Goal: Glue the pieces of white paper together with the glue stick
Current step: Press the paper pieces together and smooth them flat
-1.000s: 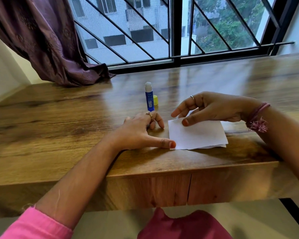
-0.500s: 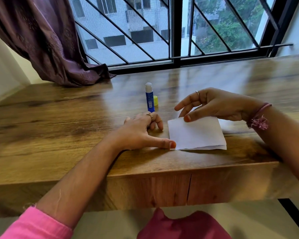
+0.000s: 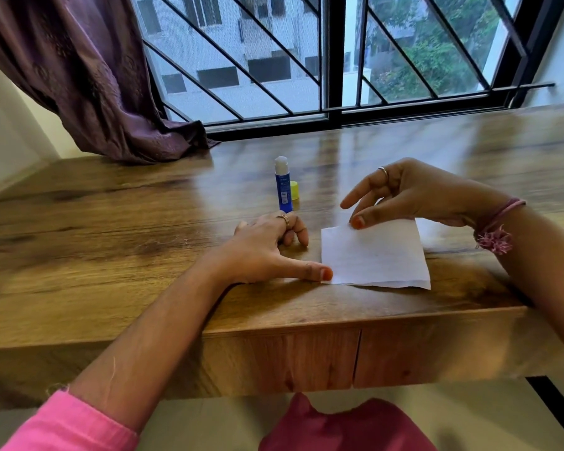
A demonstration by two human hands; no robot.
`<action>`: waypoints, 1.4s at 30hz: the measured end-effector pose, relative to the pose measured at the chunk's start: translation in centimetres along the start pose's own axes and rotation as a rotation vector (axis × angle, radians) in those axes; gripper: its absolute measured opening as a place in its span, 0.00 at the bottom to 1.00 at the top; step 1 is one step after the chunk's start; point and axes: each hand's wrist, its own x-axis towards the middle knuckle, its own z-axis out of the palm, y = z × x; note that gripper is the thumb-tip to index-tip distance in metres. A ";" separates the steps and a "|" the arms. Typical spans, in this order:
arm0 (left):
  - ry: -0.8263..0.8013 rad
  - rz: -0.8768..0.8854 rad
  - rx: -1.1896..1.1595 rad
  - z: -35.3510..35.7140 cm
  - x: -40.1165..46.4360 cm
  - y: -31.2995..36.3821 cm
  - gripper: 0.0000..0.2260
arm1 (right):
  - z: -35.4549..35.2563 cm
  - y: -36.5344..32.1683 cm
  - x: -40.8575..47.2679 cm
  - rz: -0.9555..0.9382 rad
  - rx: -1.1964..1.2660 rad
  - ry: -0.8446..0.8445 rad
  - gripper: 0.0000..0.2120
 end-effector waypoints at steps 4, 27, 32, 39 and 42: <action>0.020 0.013 -0.006 0.1 0.0 -0.1 0.26 | 0.0 -0.3 -0.7 0.019 -0.084 0.017 0.20; 0.031 0.020 0.011 0.2 0.2 -0.5 0.26 | -0.6 -0.5 -1.7 0.100 -0.135 -0.013 0.14; 0.033 0.015 0.007 0.2 0.3 -0.4 0.28 | -0.7 -0.5 -1.7 0.097 -0.140 -0.023 0.14; 0.043 0.011 0.010 0.2 0.2 -0.4 0.29 | -0.7 -0.3 -1.7 0.085 -0.138 -0.030 0.13; 0.040 0.013 0.014 0.2 0.2 -0.4 0.29 | -0.7 -0.3 -1.7 0.081 -0.150 -0.031 0.13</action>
